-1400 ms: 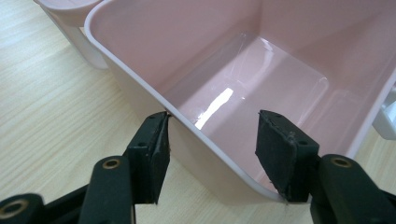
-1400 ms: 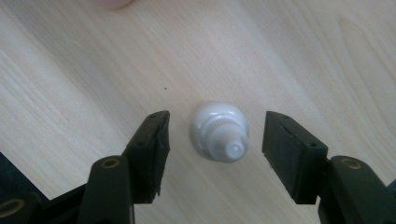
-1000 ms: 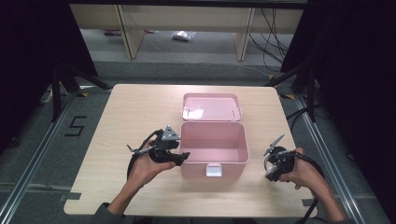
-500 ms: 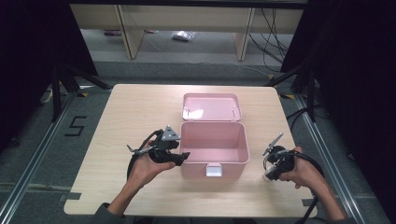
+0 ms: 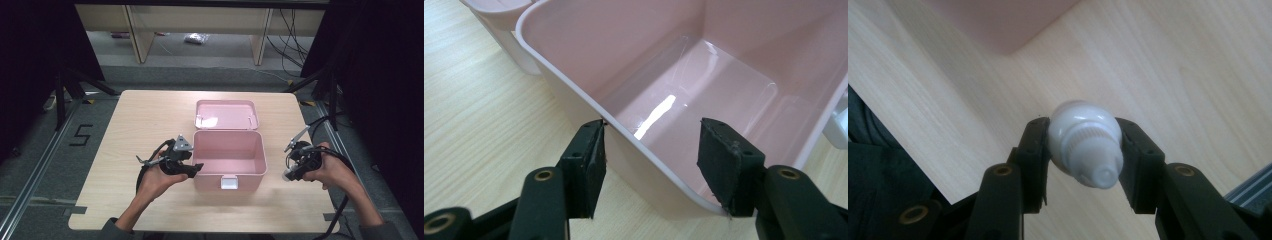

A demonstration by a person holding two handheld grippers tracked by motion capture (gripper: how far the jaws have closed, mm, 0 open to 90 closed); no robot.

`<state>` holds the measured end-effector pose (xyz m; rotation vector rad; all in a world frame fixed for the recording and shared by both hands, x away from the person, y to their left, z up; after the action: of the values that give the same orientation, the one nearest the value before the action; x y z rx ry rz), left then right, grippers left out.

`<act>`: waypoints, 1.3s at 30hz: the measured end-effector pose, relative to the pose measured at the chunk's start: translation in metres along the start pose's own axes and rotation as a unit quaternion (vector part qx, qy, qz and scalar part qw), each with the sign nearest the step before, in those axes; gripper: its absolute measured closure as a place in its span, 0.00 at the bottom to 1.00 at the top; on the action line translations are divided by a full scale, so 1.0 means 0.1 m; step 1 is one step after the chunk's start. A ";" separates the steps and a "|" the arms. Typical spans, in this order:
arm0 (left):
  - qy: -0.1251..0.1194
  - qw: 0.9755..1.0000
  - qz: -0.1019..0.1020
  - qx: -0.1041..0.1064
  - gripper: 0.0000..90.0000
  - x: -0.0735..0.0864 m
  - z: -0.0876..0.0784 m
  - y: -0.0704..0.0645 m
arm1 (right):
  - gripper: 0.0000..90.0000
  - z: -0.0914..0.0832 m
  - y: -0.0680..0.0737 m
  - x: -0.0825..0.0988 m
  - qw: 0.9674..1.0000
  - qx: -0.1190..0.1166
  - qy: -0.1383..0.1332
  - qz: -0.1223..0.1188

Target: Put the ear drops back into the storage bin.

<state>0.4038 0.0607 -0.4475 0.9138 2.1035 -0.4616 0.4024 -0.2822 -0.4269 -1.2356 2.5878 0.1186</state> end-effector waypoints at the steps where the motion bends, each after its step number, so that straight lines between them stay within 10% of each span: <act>1: 0.000 1.000 -0.001 0.000 0.49 0.00 0.00 0.00 | 0.67 -0.03 0.00 -0.03 1.000 -0.001 -0.003 -0.004; 22: 0.001 1.000 0.001 -0.005 0.49 0.00 0.00 -0.01 | 0.67 -0.62 0.22 -0.57 0.998 -0.018 -0.045 -0.045; 39: 0.001 1.000 0.003 -0.003 0.48 0.00 -0.01 -0.02 | 0.67 -0.44 0.49 -0.99 0.995 -0.033 -0.032 -0.086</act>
<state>0.4020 0.0600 -0.4468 0.9179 2.1025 -0.4519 0.4144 -0.1854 -0.3596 -1.4470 2.4283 0.2072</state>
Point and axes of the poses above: each handheld gripper's, and its own axes: z roughly forward along the jaws, x roughly out of its underside, y roughly to its left, the point moved 5 cm from there along z, roughly forward along the jaws, and after that the axes turned 4 degrees about -y, right-handed, at the moved point
